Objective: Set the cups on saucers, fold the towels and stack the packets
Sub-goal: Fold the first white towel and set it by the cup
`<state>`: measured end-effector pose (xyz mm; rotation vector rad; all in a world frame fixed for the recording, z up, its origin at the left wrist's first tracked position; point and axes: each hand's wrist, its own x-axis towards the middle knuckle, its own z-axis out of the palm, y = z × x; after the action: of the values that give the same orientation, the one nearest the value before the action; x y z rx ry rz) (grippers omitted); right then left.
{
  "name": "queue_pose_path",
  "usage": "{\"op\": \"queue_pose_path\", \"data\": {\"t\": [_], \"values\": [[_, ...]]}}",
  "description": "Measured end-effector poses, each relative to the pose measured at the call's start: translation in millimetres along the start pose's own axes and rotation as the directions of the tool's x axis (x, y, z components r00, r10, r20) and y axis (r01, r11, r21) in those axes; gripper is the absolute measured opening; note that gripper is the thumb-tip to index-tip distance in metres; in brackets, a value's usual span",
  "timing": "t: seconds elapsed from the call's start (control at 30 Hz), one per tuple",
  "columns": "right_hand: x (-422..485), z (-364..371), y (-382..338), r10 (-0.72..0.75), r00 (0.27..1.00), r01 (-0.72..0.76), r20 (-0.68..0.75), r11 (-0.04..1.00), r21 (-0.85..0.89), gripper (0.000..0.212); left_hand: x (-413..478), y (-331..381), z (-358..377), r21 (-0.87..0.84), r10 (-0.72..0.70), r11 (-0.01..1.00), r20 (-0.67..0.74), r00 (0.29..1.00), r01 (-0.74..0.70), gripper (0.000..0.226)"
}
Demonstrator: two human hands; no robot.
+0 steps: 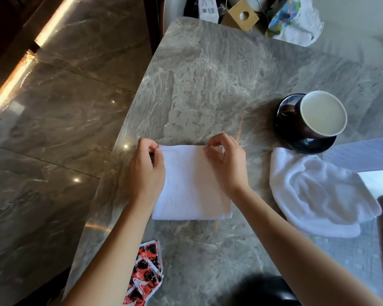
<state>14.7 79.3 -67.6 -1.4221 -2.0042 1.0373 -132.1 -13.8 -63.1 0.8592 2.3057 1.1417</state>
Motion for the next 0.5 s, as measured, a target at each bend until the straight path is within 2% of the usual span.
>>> {"op": "queue_pose_path", "data": {"t": [0.17, 0.33, 0.43, 0.5], "values": [[1.2, 0.5, -4.6, -0.033, 0.999, 0.033, -0.001, 0.996, -0.083, 0.009, -1.4, -0.3, 0.1, 0.017, 0.022, 1.000, -0.034, 0.999, -0.021, 0.003], [-5.1, -4.1, -9.3, -0.040, 0.999, 0.042, 0.012, 0.958, -0.284, 0.014, 0.5, -3.1, -7.6, 0.125, 0.070, 0.990, 0.014, 0.997, -0.072, 0.011], [-11.1, -13.4, -18.3, -0.188, 0.982, 0.156, -0.030, 0.887, -0.435, 0.026, -2.3, -1.7, -20.9, 0.225, 0.224, 0.949, 0.007, 0.975, -0.220, 0.020], [-21.2, -13.8, -28.5, -0.311, 0.950, 0.285, 0.026, 0.831, -0.477, 0.029, -13.0, -1.2, -25.4, 0.344, 0.387, 0.851, 0.100, 0.917, -0.397, 0.024]]}}
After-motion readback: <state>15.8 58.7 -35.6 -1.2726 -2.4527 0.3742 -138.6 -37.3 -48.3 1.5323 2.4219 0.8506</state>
